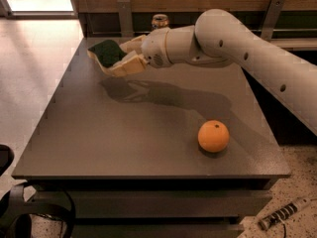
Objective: Pick sponge
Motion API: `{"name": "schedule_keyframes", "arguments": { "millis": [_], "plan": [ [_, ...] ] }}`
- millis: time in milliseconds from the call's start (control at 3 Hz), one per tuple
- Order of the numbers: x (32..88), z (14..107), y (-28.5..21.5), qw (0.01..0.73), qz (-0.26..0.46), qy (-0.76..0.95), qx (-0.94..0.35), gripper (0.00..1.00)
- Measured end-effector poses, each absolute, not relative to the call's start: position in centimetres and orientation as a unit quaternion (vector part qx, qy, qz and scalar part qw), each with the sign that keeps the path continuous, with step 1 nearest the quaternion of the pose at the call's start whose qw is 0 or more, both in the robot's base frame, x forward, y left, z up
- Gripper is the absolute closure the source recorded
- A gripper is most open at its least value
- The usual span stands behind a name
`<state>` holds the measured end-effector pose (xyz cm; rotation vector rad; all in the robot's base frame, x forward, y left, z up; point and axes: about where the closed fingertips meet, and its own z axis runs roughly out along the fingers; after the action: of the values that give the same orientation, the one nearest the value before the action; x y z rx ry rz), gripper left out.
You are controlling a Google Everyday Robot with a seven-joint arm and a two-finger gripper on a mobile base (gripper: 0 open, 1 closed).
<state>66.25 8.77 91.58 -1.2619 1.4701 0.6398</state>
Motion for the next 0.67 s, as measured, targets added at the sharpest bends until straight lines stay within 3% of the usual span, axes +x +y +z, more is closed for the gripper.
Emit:
{"name": "schedule_keyframes", "arguments": {
  "millis": [667],
  "plan": [
    [65.3, 95.1, 6.8, 0.522, 0.233, 0.608, -0.551, 1.00]
  ]
}}
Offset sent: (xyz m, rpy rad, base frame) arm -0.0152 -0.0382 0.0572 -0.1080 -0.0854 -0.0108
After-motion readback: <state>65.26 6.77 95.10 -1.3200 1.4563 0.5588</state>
